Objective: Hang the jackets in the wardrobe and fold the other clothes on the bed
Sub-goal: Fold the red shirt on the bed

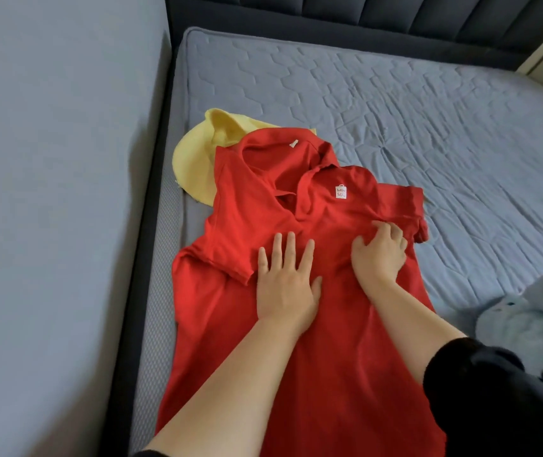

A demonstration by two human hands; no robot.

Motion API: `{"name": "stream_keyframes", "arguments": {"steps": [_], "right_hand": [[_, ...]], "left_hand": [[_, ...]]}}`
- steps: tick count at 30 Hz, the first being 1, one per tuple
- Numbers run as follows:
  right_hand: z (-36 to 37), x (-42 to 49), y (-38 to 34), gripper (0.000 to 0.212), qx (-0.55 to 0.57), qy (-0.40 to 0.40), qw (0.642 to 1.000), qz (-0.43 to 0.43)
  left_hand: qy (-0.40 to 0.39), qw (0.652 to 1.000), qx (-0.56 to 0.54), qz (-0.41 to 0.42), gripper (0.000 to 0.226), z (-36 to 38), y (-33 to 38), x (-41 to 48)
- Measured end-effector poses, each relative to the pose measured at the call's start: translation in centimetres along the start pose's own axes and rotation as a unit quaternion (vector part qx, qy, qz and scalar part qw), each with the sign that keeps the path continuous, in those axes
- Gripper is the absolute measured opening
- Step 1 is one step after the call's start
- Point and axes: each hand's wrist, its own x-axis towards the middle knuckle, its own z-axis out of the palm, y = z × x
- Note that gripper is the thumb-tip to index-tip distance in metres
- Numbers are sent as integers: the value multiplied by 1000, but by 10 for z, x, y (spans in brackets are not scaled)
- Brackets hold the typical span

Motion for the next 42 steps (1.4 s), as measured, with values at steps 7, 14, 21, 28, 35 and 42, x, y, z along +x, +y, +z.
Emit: {"name": "stream_keyframes", "arguments": {"steps": [7,14,21,28,35,42], "right_hand": [[-36,60,47,21,299,-14,888,348],[-45,96,49,18,308,-142,848,407],[-55,106,19,24,211,121,953,183],[-24,28,-5,11,16,-83,943,-321],[-15,17,15,41,-77,-87,911,-395],[-20,24,4,24,-3,28,929,-369]], "left_hand": [[3,1000,20,-2,66,27,2,4],[-12,999,48,-3,67,35,2,6],[-9,999,53,-2,67,34,3,5],[-12,999,43,1,69,32,3,4],[-13,999,32,1,68,32,2,5],[-14,1000,28,1,69,32,2,5]]}}
